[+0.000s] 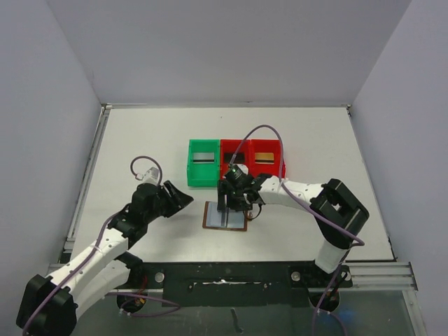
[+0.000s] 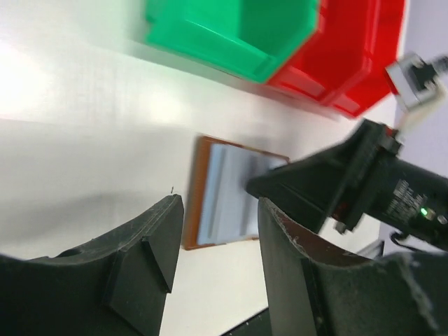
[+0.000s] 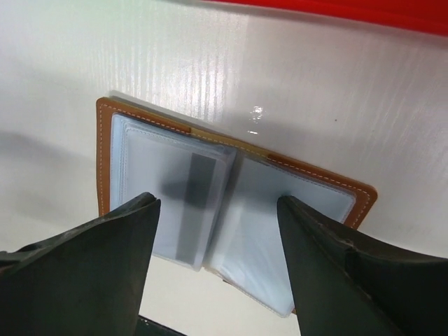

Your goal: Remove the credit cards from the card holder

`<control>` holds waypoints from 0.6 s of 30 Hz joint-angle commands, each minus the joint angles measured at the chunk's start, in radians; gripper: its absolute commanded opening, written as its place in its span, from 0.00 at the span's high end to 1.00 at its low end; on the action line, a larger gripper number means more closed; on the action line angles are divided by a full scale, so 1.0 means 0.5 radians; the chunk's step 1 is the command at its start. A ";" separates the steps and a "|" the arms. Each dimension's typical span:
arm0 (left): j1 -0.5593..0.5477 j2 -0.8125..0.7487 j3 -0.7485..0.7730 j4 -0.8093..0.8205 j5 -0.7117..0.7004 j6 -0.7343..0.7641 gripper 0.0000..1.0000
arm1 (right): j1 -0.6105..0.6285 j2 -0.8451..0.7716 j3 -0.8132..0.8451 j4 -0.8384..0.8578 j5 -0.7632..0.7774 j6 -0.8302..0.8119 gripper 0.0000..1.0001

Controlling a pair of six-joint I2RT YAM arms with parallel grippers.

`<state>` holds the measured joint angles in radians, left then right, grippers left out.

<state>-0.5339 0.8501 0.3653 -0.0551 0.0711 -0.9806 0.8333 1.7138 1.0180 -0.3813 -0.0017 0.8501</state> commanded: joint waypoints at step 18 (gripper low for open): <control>0.244 -0.036 -0.027 -0.264 0.114 -0.037 0.54 | 0.229 0.273 0.559 -0.382 0.435 0.052 0.16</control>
<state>-0.4171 0.8349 0.3389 -0.2089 0.1032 -0.9913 0.9260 1.8275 1.2533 -0.5434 0.1780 0.8803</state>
